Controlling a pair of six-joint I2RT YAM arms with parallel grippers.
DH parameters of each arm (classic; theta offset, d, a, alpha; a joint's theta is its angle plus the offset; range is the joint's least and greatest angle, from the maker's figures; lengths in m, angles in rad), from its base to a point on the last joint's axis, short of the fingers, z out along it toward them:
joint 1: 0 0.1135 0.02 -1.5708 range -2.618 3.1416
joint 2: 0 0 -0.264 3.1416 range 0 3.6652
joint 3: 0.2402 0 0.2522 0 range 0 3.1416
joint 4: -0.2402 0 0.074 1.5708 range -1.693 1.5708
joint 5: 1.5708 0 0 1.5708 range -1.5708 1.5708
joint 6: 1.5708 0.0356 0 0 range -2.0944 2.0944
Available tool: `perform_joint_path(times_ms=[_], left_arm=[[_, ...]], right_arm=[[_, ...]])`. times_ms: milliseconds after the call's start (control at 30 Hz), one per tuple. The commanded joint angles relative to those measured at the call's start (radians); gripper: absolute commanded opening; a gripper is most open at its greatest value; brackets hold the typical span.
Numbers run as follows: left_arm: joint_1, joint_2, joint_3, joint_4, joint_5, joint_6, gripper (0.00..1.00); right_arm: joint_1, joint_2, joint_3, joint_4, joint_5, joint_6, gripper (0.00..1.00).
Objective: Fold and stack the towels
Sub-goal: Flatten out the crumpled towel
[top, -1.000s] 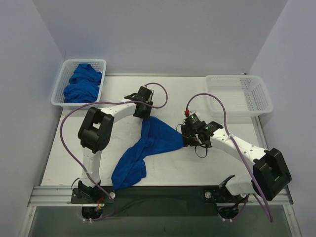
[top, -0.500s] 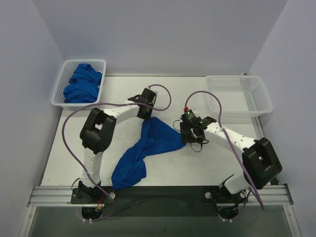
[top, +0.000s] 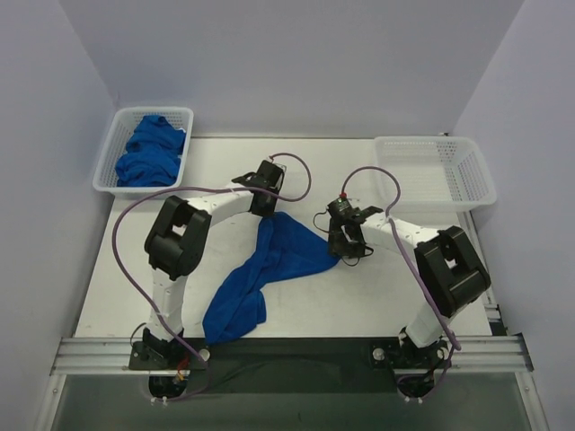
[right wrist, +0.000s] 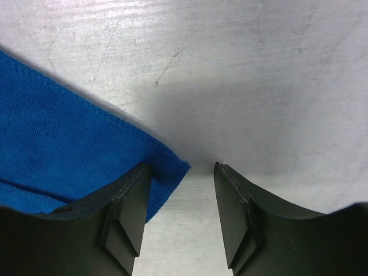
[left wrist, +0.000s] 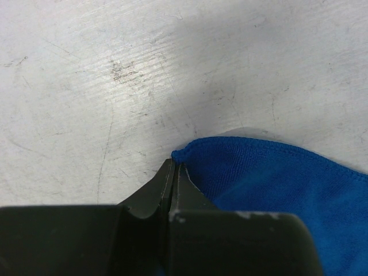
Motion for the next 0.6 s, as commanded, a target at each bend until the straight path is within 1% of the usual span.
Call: perform_joint_path(times_ms=[0,67,167,267,300,467,500,533,567], left_arm=[[0.002,-0.004,-0.049,-0.049,0.018,-0.002,0.00],[0.002,-0.005,-0.055,-0.049,0.018,-0.001,0.00],[0.005,-0.005,-0.060,-0.049,0.020,-0.001,0.00],[0.009,-0.011,-0.066,-0.049,0.020,-0.002,0.00],[0.012,-0.014,-0.068,-0.048,0.018,-0.002,0.00],[0.034,-0.042,-0.082,-0.043,0.012,-0.001,0.00],[0.048,-0.048,-0.083,-0.043,0.009,-0.001,0.00],[0.054,-0.056,-0.086,-0.043,0.006,-0.001,0.00],[0.071,-0.076,-0.086,-0.045,0.002,-0.002,0.00]], right_arm=[[0.001,0.032,0.025,0.023,-0.008,0.037,0.48],[0.002,0.050,0.017,0.038,-0.006,0.044,0.45],[0.002,0.072,0.008,0.046,-0.006,0.046,0.37],[0.002,0.089,-0.001,0.052,-0.008,0.038,0.28],[0.003,0.092,-0.003,0.052,-0.008,0.037,0.23],[0.002,0.104,0.015,0.058,-0.002,-0.006,0.11],[0.000,0.103,0.023,0.055,0.004,-0.031,0.04],[-0.002,0.098,0.029,0.052,0.011,-0.041,0.00],[-0.006,0.092,0.051,0.041,0.024,-0.069,0.00]])
